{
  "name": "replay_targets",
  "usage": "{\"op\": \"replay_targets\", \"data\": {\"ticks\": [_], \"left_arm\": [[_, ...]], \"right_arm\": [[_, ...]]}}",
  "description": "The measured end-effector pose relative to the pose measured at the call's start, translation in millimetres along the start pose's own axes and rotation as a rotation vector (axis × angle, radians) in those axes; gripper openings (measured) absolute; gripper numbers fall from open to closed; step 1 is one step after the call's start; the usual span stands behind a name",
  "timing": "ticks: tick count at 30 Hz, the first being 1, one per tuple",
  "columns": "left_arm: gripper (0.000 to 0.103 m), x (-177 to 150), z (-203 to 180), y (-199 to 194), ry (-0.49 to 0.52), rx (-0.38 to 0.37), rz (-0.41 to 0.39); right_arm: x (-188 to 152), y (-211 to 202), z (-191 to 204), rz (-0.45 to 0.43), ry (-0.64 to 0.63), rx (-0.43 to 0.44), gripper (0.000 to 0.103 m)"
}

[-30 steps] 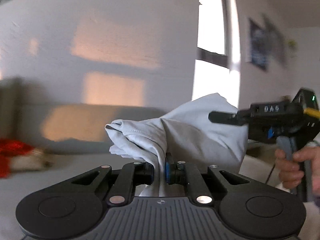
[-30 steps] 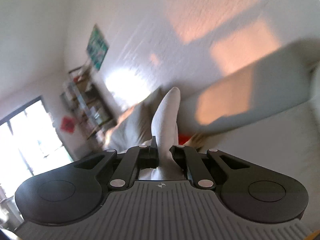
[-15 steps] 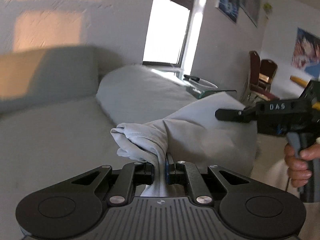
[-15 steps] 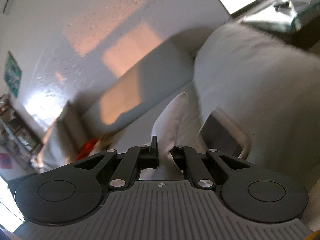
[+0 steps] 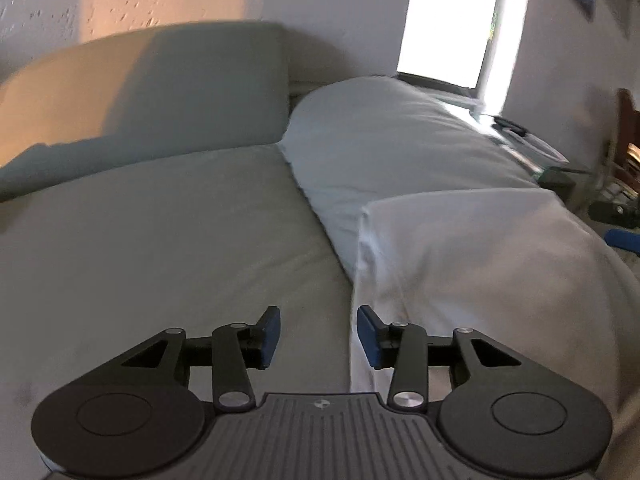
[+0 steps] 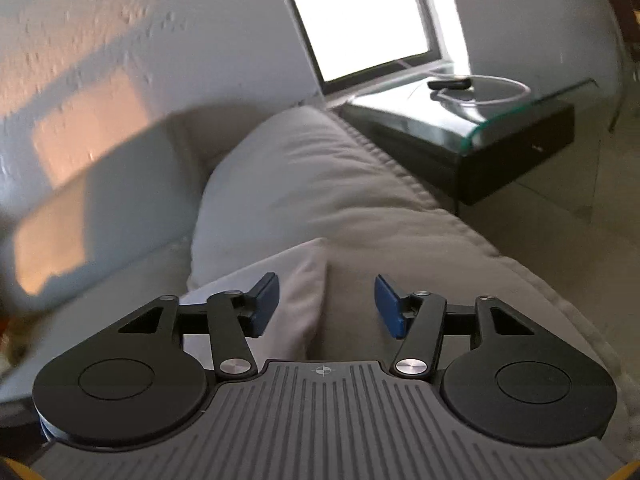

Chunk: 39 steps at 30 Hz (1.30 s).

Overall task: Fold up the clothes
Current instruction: 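Open both grippers and release the sweatshirt on the pillow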

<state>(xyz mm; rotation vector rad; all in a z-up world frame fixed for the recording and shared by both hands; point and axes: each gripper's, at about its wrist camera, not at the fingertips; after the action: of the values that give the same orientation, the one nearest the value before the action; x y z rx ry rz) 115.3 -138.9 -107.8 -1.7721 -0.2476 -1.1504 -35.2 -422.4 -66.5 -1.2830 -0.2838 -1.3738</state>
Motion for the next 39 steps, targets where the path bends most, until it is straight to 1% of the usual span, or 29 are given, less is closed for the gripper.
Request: {"op": "replay_targets", "data": {"ticks": [1, 3, 4, 5, 6, 7, 8, 9, 10, 11, 12, 13, 14, 15, 16, 17, 18, 19, 20, 21, 23, 24, 25, 26, 28, 30, 34, 37, 39], "left_arm": [[0.035, -5, -4, -12, 0.015, -0.032, -0.019], [0.03, -13, -16, -30, 0.065, -0.092, -0.065], [0.019, -16, -26, -35, 0.102, -0.105, -0.087], [0.014, -19, -37, -36, 0.146, -0.106, -0.105], [0.007, -20, -47, -33, 0.191, -0.099, -0.103], [0.007, -21, -54, -24, 0.22, -0.085, -0.076], [0.006, -25, -60, -18, 0.227, -0.061, -0.032], [0.005, -29, -62, -14, 0.222, -0.025, 0.018], [0.005, -32, -62, -8, 0.213, 0.024, 0.077], [0.005, -35, -62, -6, 0.206, 0.055, 0.115], [0.005, -36, -62, -11, 0.201, 0.057, 0.115], [0.006, -37, -62, -17, 0.196, 0.059, 0.121], [0.006, -37, -62, -25, 0.19, 0.06, 0.135], [0.011, -37, -62, -33, 0.185, 0.061, 0.15], [0.012, -36, -61, -41, 0.167, 0.06, 0.166], [0.012, -35, -59, -50, 0.127, 0.056, 0.182], [0.015, -35, -57, -59, 0.087, 0.051, 0.199], [0.027, -34, -55, -69, 0.048, 0.048, 0.214], [0.034, -33, -55, -79, 0.014, 0.046, 0.224], [0.045, -31, -58, -88, -0.009, 0.047, 0.228], [0.048, -28, -63, -106, -0.021, 0.045, 0.223], [0.058, -26, -65, -114, -0.013, 0.047, 0.218], [0.069, -24, -66, -121, -0.005, 0.053, 0.208], [0.071, -21, -68, -127, 0.0, 0.069, 0.189], [0.078, -16, -72, -142, 0.008, 0.095, 0.156], [0.084, -13, -74, -152, -0.007, 0.095, 0.143], [0.088, -13, -79, -168, -0.05, 0.054, 0.145], [0.089, -16, -88, -179, -0.043, 0.064, 0.138], [0.094, -17, -93, -184, -0.034, 0.073, 0.14]], "right_arm": [[-2, -10, -4, -0.007, 0.015, 0.008, 0.066], [-5, -28, -6, 0.016, 0.021, 0.03, 0.066], [-8, -36, -4, 0.033, 0.017, 0.055, 0.065], [-17, -43, 3, 0.065, -0.024, 0.097, 0.056], [-25, -50, 10, 0.097, -0.065, 0.139, 0.048], [-33, -56, 17, 0.133, -0.106, 0.18, 0.03], [-44, -55, 24, 0.202, -0.151, 0.211, 0.022], [-58, -51, 32, 0.264, -0.179, 0.223, 0.022], [-68, -46, 36, 0.304, -0.192, 0.207, 0.022], [-77, -40, 39, 0.34, -0.206, 0.169, 0.022], [-85, -34, 40, 0.366, -0.22, 0.108, 0.022], [-91, -29, 37, 0.392, -0.218, 0.051, 0.016], [-93, -30, 33, 0.415, -0.186, 0.021, 0.015], [-93, -33, 29, 0.44, -0.151, 0.006, 0.016], [-94, -36, 26, 0.464, -0.12, -0.009, 0.022], [-95, -41, 25, 0.486, -0.123, -0.028, 0.033], [-94, -47, 28, 0.496, -0.138, -0.045, 0.04], [-93, -53, 30, 0.503, -0.152, -0.06, 0.045], [-90, -61, 35, 0.494, -0.166, -0.055, 0.045], [-86, -68, 41, 0.484, -0.179, -0.049, 0.047], [-74, -84, 55, 0.458, -0.19, -0.023, 0.066], [-69, -90, 62, 0.446, -0.193, -0.009, 0.071], [-64, -97, 69, 0.434, -0.195, 0.005, 0.079], [-59, -104, 76, 0.421, -0.198, 0.02, 0.085], [-53, -116, 88, 0.401, -0.211, 0.035, 0.086], [-49, -128, 97, 0.388, -0.234, 0.032, 0.086], [-38, -151, 107, 0.388, -0.248, 0.014, 0.091], [-37, -162, 105, 0.411, -0.231, 0.017, 0.091], [-37, -172, 105, 0.416, -0.23, 0.005, 0.091]]}}
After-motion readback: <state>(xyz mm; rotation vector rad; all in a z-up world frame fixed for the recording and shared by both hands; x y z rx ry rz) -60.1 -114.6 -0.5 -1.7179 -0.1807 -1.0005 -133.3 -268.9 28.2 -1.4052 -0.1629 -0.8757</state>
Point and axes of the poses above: each gripper's, at about its wrist camera, not at the fingertips, and y roughly the way its jaws point, z to its left, x to its top, and after that the axes turned 2 degrees about y, right-handed
